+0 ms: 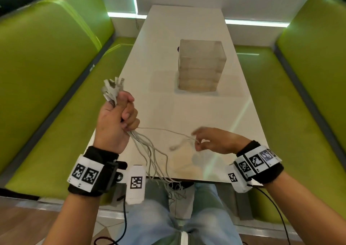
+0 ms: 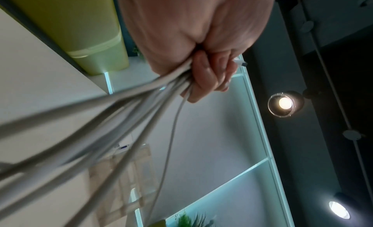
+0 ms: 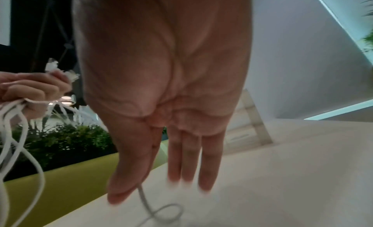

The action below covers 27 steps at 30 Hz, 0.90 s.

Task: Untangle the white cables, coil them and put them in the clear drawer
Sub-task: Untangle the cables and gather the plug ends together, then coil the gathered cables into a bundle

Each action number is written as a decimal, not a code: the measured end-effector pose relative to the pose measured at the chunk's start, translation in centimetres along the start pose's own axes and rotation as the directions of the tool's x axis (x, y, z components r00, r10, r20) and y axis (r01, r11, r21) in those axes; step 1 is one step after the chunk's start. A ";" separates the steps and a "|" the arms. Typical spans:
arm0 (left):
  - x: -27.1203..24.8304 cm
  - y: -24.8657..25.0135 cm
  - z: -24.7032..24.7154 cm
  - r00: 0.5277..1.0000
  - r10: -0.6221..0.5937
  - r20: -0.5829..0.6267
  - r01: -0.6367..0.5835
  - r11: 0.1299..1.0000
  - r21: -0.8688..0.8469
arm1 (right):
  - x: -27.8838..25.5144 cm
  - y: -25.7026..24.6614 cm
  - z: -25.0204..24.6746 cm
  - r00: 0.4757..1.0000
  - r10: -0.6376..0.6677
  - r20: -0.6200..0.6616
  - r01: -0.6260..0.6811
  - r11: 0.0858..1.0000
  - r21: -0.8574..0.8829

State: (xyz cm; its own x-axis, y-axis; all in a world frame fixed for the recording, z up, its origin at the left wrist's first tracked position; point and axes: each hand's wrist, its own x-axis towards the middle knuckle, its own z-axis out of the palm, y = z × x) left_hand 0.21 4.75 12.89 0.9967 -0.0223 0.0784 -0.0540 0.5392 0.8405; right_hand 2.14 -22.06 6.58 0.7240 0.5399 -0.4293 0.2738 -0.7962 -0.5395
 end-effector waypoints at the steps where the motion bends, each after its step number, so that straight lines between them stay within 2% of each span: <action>1: 0.1 0.4 -0.2 1.000 0.018 -0.016 -0.018 1.000 -0.003 | -0.4 0.1 0.1 0.999 0.011 0.046 -0.012 1.000 0.023; 5: 0.4 0.8 -0.3 0.998 0.047 -0.034 -0.046 0.999 0.020 | -1.5 -1.1 1.1 0.979 0.003 0.202 -0.059 0.960 0.273; 9: 0.5 0.5 0.2 0.999 0.044 -0.027 -0.042 0.998 0.045 | -1.5 -2.7 3.1 0.915 -0.059 0.400 -0.165 0.849 0.503; 11: 0.5 0.4 0.3 0.999 0.040 -0.027 -0.038 0.998 0.053 | -1.3 -3.1 4.0 0.904 -0.071 0.422 -0.177 0.837 0.518; 15: 0.4 0.2 0.7 1.000 0.025 -0.017 -0.024 0.999 0.048 | -0.5 -3.1 5.1 0.935 -0.038 0.353 -0.163 0.838 0.521; 19: 0.4 -0.1 1.2 1.000 0.008 0.008 -0.009 0.998 0.057 | -0.6 -3.5 6.3 0.898 -0.031 0.439 -0.211 0.845 0.491; 21: 0.4 -0.4 1.6 1.000 -0.002 0.031 0.000 0.998 0.063 | -0.5 -3.7 7.1 0.911 -0.013 0.413 -0.191 0.873 0.449; 23: 0.3 -0.8 1.8 0.999 -0.019 0.048 0.016 0.998 0.067 | -0.4 -3.6 7.3 0.950 0.008 0.313 -0.094 0.961 0.259; 25: 0.2 -1.2 1.9 0.997 -0.037 0.064 0.032 0.997 0.070 | -0.6 -3.6 6.9 0.986 0.028 0.162 -0.047 0.993 0.112; 27: 0.0 -1.6 2.2 0.996 -0.051 0.076 0.046 0.997 0.061 | -1.1 -3.6 6.0 0.998 0.053 -0.022 -0.049 0.987 0.154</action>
State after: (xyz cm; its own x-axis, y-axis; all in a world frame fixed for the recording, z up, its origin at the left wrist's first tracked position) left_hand 0.17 2.03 12.71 0.9906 -0.1133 0.0761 -0.0116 0.4855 0.8742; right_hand -3.46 -18.14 4.64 0.7516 0.4905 -0.4410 0.1375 -0.7704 -0.6226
